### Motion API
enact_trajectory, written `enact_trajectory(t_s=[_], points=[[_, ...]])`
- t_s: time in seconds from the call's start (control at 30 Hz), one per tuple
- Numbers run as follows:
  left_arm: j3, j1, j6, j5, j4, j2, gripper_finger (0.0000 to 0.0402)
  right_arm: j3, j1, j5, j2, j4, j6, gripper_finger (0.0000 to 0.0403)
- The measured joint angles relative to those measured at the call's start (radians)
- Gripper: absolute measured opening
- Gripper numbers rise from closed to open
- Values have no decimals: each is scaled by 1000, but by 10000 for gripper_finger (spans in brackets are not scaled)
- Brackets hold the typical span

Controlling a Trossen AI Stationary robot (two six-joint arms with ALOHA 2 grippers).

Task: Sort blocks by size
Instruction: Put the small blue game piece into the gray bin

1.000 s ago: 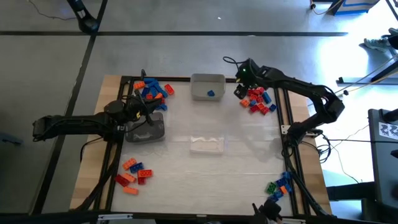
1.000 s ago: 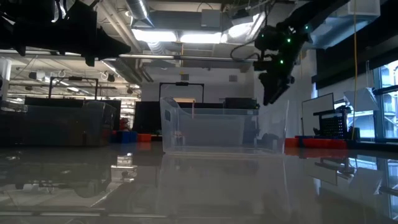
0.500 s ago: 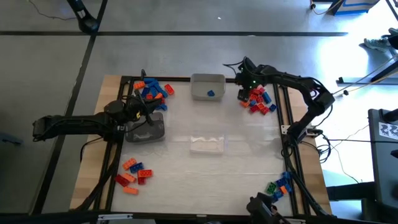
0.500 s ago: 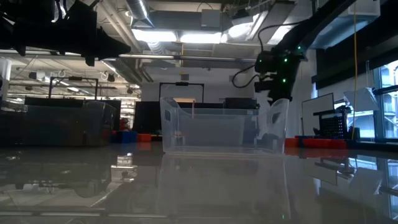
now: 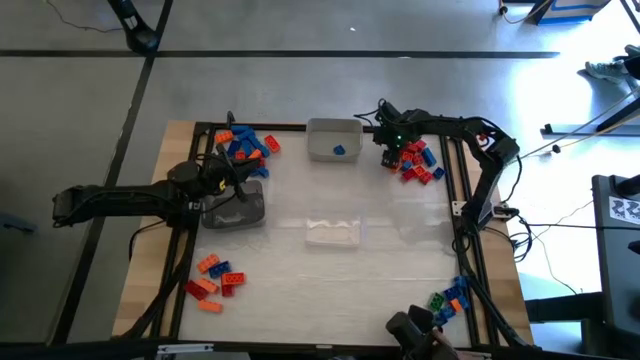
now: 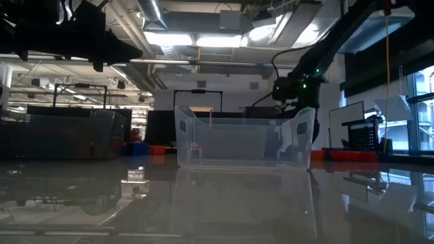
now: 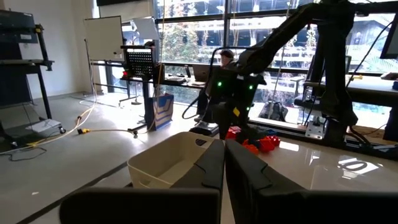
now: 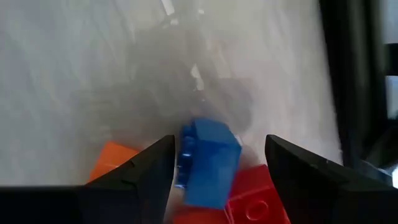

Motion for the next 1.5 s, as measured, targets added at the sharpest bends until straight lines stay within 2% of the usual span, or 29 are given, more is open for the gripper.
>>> enact_trajectory(t_s=[0.2,0.53,0.67,0.87,1.03,1.17,1.3,1.5], points=[[0,0,2,0,0,0,4,2,0,-15,16,10,-2,232],[0,0,3,0,0,0,4,1,1,-1,14,9,-2,92],[0,0,5,0,0,0,4,0,2,23,-22,-8,-2,91],[0,0,14,0,0,0,4,0,2,5,-142,-14,24,93],[0,0,14,0,0,0,4,0,2,-88,-250,24,75,97],[0,0,14,0,0,0,4,1,18,-231,-297,123,125,96],[0,0,14,0,0,0,4,1,55,-361,-292,260,166,102],[0,0,13,0,0,0,4,1,126,-385,-231,405,182,105]])
